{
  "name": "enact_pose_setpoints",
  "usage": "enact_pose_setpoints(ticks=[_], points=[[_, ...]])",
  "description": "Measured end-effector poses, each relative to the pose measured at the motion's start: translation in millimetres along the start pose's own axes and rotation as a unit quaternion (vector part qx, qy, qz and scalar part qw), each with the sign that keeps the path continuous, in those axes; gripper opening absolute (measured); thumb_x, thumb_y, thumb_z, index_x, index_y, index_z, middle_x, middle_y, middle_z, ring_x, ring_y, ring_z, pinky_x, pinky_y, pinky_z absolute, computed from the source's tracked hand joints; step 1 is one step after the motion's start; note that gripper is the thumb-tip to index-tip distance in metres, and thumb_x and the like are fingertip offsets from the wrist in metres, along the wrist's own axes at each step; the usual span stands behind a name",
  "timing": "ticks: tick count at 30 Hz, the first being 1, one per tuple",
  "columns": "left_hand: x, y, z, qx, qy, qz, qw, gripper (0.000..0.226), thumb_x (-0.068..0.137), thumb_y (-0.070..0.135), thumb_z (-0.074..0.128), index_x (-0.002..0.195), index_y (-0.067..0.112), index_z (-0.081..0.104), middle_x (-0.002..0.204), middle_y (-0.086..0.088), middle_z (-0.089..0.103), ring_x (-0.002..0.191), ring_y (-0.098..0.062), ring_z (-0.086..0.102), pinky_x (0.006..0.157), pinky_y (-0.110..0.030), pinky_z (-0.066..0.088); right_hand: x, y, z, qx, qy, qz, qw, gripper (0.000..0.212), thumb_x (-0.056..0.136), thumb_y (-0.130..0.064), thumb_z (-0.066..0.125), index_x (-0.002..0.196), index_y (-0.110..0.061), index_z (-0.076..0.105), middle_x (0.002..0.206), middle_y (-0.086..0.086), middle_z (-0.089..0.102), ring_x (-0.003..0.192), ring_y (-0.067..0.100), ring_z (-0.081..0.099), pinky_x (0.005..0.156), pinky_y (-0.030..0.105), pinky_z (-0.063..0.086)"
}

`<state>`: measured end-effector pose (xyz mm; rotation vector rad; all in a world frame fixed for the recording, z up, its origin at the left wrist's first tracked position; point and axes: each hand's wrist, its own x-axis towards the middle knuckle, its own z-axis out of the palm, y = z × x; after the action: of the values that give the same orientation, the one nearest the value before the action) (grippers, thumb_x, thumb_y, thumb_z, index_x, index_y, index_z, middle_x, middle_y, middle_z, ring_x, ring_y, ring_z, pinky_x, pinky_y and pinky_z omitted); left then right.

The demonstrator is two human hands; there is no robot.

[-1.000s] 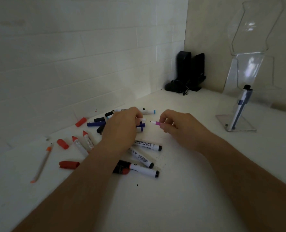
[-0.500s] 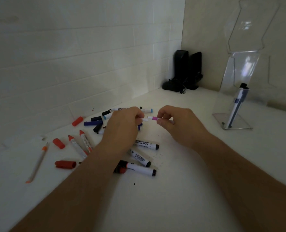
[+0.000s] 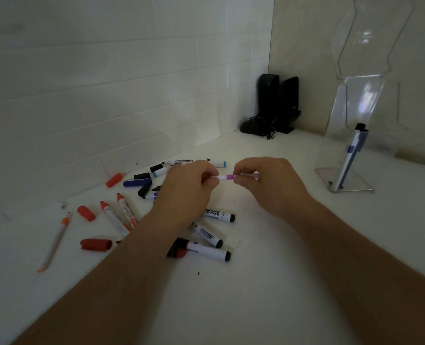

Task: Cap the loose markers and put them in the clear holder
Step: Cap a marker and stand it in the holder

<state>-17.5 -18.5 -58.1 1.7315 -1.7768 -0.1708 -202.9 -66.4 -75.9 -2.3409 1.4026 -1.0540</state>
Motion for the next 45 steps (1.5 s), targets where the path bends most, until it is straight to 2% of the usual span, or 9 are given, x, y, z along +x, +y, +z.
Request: enact_pose_setpoints(ticks=[11,18,24,29,33,37,40,43,45], points=[[-2,3,4,-0.049,0.036,-0.018,0.998,0.009,0.094,0.027,0.065,0.098,0.027,0.073,0.077,0.011,0.068,0.074,-0.005,0.061,0.069,-0.018,0.046,-1,-9,-2,0.016,0.007,-0.003,1.0,0.011,0.091,-0.044,0.072,0.095,-0.035,0.078,0.085,-0.017,0.074,0.083,0.006,0.066,0.082,0.034,0.054],[-1,18,-6,-0.043,0.087,0.017,0.995,0.007,0.094,0.025,0.065,0.094,0.028,0.072,0.071,0.015,0.063,0.068,0.001,0.057,0.066,-0.003,0.036,-1,-15,3,0.196,0.023,0.065,0.978,0.009,0.091,-0.03,0.074,0.09,-0.038,0.079,0.081,-0.018,0.074,0.08,0.003,0.069,0.078,0.029,0.055],[-10,18,-2,-0.049,0.066,0.045,0.996,0.007,0.094,0.025,0.066,0.099,0.026,0.07,0.08,0.013,0.065,0.071,0.001,0.057,0.066,-0.005,0.038,-2,-7,-6,-0.036,-0.017,0.007,0.999,0.018,0.092,-0.054,0.063,0.106,-0.048,0.073,0.092,-0.028,0.071,0.097,0.007,0.059,0.092,0.043,0.048],[-7,14,-1,0.008,0.044,0.134,0.99,0.015,0.099,0.015,0.056,0.105,0.024,0.066,0.082,0.001,0.066,0.076,-0.018,0.059,0.075,-0.039,0.049,2,-21,-24,-0.094,-0.041,-0.067,0.992,0.017,0.097,-0.045,0.062,0.105,-0.036,0.074,0.091,-0.019,0.07,0.083,0.004,0.056,0.076,0.025,0.04],[-13,23,0,-0.051,0.058,0.205,0.976,0.033,0.101,0.013,0.049,0.13,0.024,0.059,0.108,0.0,0.068,0.095,-0.014,0.059,0.088,-0.028,0.045,-4,-30,-67,-0.109,-0.059,-0.083,0.989,0.013,0.096,-0.034,0.068,0.106,-0.029,0.075,0.088,-0.019,0.067,0.076,-0.01,0.056,0.066,0.009,0.036],[-20,33,0,-0.077,0.114,0.302,0.943,0.037,0.095,0.01,0.058,0.13,0.02,0.059,0.124,0.006,0.064,0.108,-0.01,0.055,0.095,-0.023,0.042,-16,-25,-133,-0.049,0.121,-0.06,0.99,0.009,0.093,-0.027,0.073,0.095,-0.034,0.068,0.079,-0.028,0.063,0.067,0.001,0.059,0.062,0.009,0.043],[-23,35,9,-0.074,0.091,0.318,0.941,0.033,0.093,0.011,0.062,0.124,0.021,0.062,0.125,0.007,0.063,0.115,-0.011,0.056,0.099,-0.029,0.045,-11,-11,-170,-0.024,0.276,-0.024,0.961,0.006,0.094,-0.027,0.07,0.1,-0.027,0.069,0.091,-0.011,0.069,0.076,0.006,0.066,0.069,0.018,0.051],[-26,33,19,-0.07,0.052,0.326,0.941,0.024,0.091,0.015,0.065,0.111,0.027,0.068,0.127,0.008,0.061,0.115,-0.012,0.057,0.096,-0.035,0.048,-5,13,-180,-0.083,0.284,0.041,0.954,0.009,0.093,-0.03,0.069,0.1,-0.026,0.072,0.088,-0.008,0.071,0.078,0.011,0.067,0.072,0.015,0.049],[-26,30,22,-0.064,0.028,0.314,0.947,0.023,0.091,0.02,0.065,0.108,0.034,0.067,0.129,0.014,0.058,0.116,-0.01,0.055,0.096,-0.036,0.049,-6,28,-172,-0.126,0.247,0.068,0.958,0.013,0.092,-0.029,0.07,0.105,-0.026,0.071,0.083,-0.009,0.07,0.072,0.013,0.068,0.075,0.026,0.053]])
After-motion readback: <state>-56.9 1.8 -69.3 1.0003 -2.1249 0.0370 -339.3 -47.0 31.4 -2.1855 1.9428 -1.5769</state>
